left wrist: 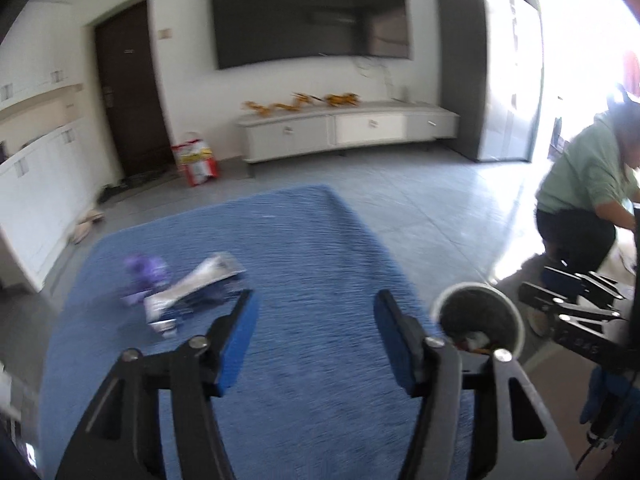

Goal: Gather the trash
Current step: 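Move both open tools toward the purple bag and milk carton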

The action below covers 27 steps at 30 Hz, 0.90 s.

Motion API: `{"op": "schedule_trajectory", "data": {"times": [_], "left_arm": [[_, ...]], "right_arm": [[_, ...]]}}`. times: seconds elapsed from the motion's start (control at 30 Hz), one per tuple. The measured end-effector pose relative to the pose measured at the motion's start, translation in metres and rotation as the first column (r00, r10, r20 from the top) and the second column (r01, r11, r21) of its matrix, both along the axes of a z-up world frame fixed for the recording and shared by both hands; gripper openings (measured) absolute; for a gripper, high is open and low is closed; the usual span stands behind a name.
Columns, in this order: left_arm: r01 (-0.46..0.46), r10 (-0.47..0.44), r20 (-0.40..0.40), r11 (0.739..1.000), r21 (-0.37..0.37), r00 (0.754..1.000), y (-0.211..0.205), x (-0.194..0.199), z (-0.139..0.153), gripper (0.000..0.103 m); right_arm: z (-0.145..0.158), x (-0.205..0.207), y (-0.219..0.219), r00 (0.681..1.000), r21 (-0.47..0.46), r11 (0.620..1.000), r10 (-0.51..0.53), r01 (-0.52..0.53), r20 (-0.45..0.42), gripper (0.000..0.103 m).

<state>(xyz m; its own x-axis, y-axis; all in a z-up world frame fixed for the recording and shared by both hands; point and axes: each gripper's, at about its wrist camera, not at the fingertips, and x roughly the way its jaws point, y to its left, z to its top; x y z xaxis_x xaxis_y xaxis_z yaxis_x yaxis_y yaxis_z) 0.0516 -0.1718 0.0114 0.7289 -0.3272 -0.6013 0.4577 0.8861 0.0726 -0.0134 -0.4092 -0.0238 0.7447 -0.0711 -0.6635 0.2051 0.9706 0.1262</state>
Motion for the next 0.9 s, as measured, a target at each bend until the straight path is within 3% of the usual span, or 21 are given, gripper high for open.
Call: {"op": "schedule_trajectory", "data": {"times": [0.2,0.47,0.9], "left_arm": [[-0.148,0.149,0.040,0.988,-0.040,0.988,0.075,-0.006,0.019,0.059],[-0.268,0.274,0.073,0.960,-0.084,0.959,0.151,-0.016,0.027,0.059],[-0.364,0.374,0.047,0.921,-0.141,0.926,0.216,-0.013,0.011,0.063]], "right_arm": [[0.016,0.013,0.055,0.993,-0.024,0.992,0.122,-0.122,0.005,0.053],[0.023,0.030,0.119,0.973,-0.035,0.972,0.231,-0.231,-0.008,0.053],[0.022,0.053,0.171,0.953,-0.041,0.953,0.297,-0.299,-0.058,0.054]]}}
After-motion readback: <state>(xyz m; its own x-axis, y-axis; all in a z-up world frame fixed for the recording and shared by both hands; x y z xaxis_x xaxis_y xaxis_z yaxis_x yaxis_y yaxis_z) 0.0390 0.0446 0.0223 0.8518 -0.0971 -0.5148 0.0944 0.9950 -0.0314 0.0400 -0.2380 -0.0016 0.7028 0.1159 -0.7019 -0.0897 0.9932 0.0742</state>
